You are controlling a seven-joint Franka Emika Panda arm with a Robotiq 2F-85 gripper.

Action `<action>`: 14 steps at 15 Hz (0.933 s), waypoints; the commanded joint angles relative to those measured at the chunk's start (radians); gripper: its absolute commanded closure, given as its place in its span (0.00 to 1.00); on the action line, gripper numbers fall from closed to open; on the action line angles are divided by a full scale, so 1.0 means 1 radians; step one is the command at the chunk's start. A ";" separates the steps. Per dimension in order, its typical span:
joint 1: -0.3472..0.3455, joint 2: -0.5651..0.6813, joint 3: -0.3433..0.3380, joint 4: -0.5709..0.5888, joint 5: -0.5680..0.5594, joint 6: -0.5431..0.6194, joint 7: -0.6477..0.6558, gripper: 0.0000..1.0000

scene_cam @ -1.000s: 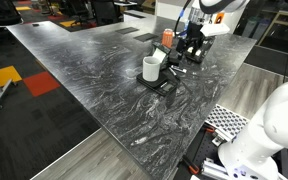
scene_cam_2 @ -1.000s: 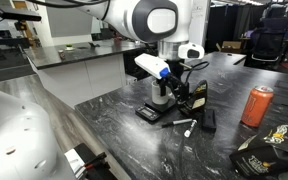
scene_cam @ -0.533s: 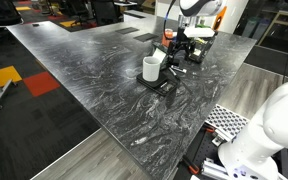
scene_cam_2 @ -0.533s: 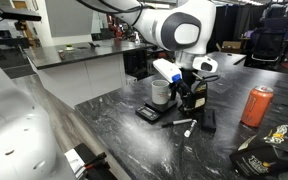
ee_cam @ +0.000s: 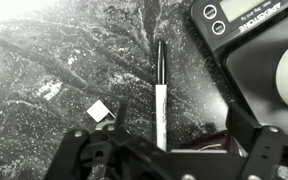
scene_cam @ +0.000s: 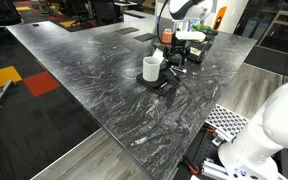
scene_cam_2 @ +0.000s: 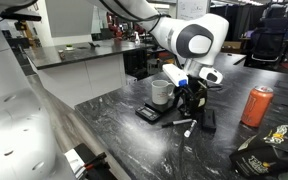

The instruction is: Pick up the marker on the left and put it in the white mug

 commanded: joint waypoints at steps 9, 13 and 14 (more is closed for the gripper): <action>-0.036 0.159 0.003 0.114 0.092 -0.006 -0.053 0.00; -0.038 0.195 0.003 0.134 0.079 0.001 -0.054 0.00; -0.037 0.199 0.003 0.132 0.071 0.023 -0.050 0.00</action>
